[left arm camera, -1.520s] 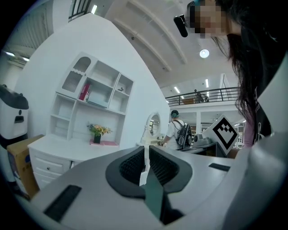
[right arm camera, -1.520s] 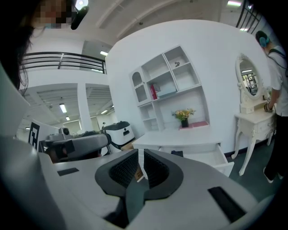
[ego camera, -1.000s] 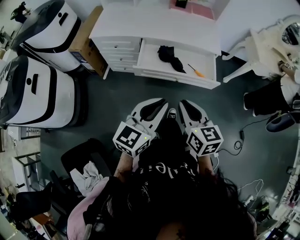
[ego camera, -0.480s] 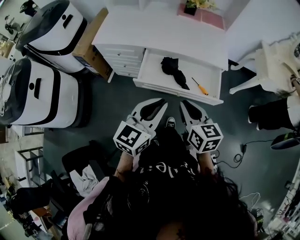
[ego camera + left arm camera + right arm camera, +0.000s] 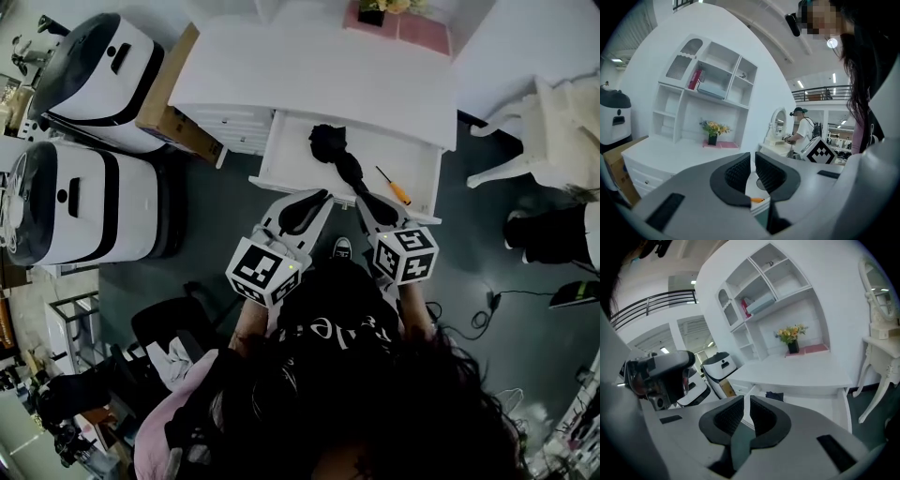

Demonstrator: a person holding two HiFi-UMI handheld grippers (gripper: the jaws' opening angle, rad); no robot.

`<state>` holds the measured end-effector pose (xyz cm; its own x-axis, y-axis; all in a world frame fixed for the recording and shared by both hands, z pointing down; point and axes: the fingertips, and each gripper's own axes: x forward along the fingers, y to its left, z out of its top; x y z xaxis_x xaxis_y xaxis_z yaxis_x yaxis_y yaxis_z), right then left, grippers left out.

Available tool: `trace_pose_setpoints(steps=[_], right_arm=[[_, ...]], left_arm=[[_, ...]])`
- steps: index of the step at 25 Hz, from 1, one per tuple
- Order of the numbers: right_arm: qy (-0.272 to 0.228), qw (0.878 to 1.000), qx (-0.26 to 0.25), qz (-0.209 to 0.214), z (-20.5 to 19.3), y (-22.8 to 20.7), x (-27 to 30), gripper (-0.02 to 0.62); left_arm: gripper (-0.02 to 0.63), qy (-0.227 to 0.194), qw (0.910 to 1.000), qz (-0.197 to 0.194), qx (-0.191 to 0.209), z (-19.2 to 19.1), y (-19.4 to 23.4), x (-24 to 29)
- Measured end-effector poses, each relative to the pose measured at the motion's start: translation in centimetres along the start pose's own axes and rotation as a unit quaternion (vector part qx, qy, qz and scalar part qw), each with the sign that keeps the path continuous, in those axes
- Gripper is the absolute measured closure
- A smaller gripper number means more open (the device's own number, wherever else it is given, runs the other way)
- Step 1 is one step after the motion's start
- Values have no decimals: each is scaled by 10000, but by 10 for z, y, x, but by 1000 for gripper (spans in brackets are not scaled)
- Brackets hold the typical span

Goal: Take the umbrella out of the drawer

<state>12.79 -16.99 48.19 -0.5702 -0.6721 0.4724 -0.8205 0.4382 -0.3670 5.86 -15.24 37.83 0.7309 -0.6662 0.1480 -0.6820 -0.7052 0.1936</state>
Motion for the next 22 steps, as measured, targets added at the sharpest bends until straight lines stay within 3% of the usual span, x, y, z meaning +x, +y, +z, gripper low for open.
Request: trace_pose_setpoints(steps=[14,22], right_arm=[[855,9961,-235,-9,-20,-83,86,526],[1267,9911,-387,-94,-29,-102,138,525]], left_arm=[[565,297,9988,391,-85,-5,33,38],[565,444,9987,226,-96,-8,71,46]])
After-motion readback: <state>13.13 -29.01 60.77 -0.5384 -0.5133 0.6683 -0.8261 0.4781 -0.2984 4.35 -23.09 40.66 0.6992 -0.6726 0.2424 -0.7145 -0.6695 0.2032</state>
